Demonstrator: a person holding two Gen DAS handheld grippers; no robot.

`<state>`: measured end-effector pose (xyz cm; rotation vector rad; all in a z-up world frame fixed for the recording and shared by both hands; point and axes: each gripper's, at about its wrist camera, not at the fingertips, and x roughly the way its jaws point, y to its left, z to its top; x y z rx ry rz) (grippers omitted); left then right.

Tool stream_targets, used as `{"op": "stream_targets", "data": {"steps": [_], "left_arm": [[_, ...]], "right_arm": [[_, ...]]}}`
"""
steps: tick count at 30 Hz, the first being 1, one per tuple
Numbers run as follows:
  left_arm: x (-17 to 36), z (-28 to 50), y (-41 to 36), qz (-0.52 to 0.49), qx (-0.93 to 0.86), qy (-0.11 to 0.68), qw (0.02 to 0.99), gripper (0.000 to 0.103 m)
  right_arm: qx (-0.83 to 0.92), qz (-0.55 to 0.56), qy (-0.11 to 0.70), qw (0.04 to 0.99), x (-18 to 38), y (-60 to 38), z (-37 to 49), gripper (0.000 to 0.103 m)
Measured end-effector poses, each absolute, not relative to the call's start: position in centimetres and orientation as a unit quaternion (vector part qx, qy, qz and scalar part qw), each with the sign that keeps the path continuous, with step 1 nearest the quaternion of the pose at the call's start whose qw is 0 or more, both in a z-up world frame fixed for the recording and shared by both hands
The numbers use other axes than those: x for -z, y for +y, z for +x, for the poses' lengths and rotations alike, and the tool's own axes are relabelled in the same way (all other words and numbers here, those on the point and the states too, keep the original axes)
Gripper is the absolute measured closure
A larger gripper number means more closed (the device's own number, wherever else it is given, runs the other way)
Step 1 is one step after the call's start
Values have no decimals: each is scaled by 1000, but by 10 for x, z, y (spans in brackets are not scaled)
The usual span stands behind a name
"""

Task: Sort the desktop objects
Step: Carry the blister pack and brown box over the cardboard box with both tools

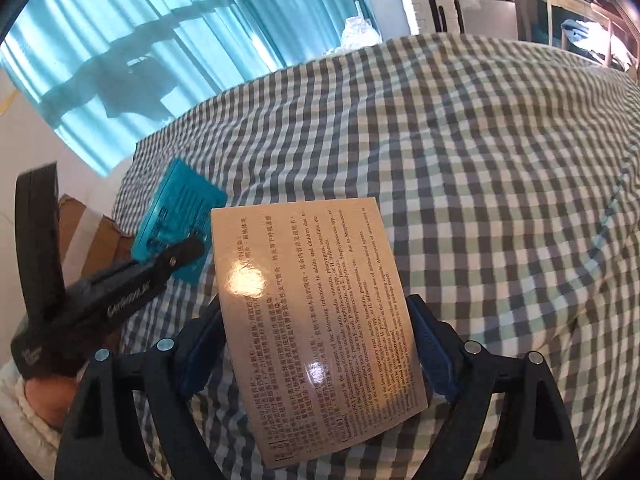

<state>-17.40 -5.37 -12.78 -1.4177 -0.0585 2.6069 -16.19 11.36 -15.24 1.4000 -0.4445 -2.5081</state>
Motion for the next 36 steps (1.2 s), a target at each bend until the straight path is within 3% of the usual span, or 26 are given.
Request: {"op": "stream_targets", "data": {"steps": [6,21,28,36], "left_arm": [[93,-141,-54,-463,-880,-27,97,95],[-53,-60,-38,-355,-925,-22,137,95],[-99,-34,-72,-317,-939,-39,126,95],[-133,-19,-163,-289,-953,-61,64,95]], "right_arm": [[870,459,-148,101,118,121,-129,18],[918,368,-107,106,-16,79,-20,18],[930,333,-90,128,-61,32,-4,18],[928,311,-74,193,-92,-50,-15,18]]}}
